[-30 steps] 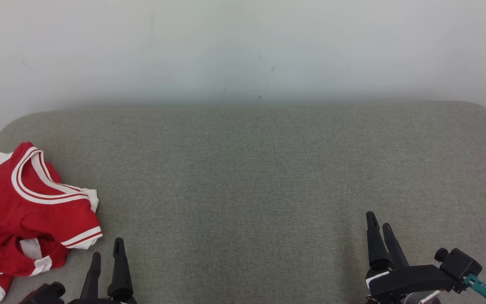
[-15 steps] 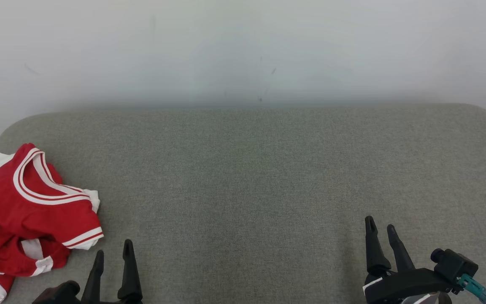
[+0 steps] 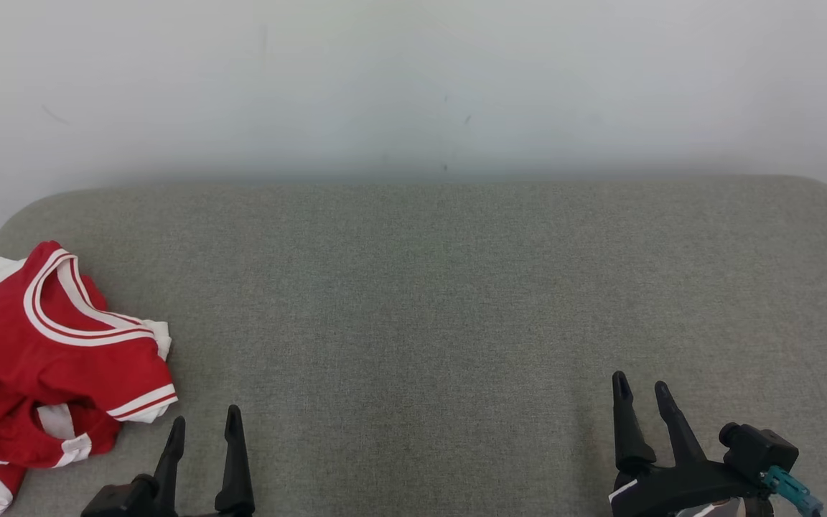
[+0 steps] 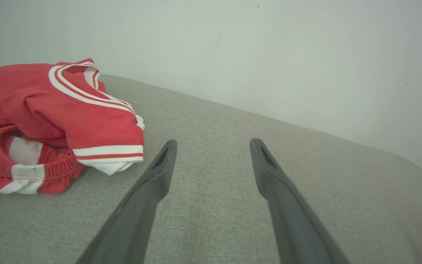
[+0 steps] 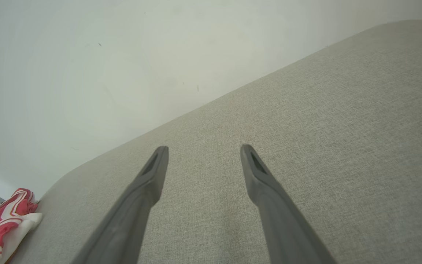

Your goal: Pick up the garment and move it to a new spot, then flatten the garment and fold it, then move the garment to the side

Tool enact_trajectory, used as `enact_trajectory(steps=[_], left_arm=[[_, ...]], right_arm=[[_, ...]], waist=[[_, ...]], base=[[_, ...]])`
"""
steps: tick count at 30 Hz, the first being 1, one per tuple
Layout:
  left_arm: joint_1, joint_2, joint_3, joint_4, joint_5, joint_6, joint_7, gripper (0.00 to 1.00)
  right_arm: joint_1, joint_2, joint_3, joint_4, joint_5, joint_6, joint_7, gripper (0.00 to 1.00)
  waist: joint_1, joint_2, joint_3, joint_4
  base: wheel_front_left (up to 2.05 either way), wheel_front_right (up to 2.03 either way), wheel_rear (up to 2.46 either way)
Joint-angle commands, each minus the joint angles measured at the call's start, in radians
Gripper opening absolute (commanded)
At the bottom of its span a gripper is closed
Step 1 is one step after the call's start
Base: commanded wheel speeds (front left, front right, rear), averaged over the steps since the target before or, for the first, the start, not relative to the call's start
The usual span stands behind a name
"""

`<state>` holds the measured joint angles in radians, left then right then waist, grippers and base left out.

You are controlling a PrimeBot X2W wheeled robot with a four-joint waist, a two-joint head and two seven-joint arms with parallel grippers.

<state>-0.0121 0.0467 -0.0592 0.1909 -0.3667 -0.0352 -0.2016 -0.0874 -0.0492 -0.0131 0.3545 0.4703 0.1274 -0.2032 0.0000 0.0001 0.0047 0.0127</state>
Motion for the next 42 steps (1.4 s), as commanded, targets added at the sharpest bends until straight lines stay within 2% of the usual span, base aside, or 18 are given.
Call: enact_trajectory(steps=[1, 32, 42], left_arm=[[0.001, 0.005, -0.002, -0.003, 0.023, -0.002, -0.010, 1.00], [0.007, 0.006, -0.027, 0.022, 0.240, 0.014, -0.066, 1.00], [-0.001, 0.005, -0.030, 0.077, 0.205, 0.028, -0.064, 1.00]], right_arm=[[-0.014, -0.001, 0.004, -0.001, -0.025, 0.005, -0.008, 1.00], [-0.022, -0.001, 0.005, 0.044, -0.228, 0.005, -0.064, 1.00], [-0.028, -0.001, 0.000, 0.076, -0.235, 0.005, -0.060, 1.00]], waist=[[0.0000, -0.0001, 0.002, 0.000], [0.0000, -0.0001, -0.002, -0.001], [0.0000, -0.0001, -0.008, 0.000]], base=[[0.00, 0.00, 0.00], [0.00, 0.00, 0.00], [0.00, 0.00, 0.00]])
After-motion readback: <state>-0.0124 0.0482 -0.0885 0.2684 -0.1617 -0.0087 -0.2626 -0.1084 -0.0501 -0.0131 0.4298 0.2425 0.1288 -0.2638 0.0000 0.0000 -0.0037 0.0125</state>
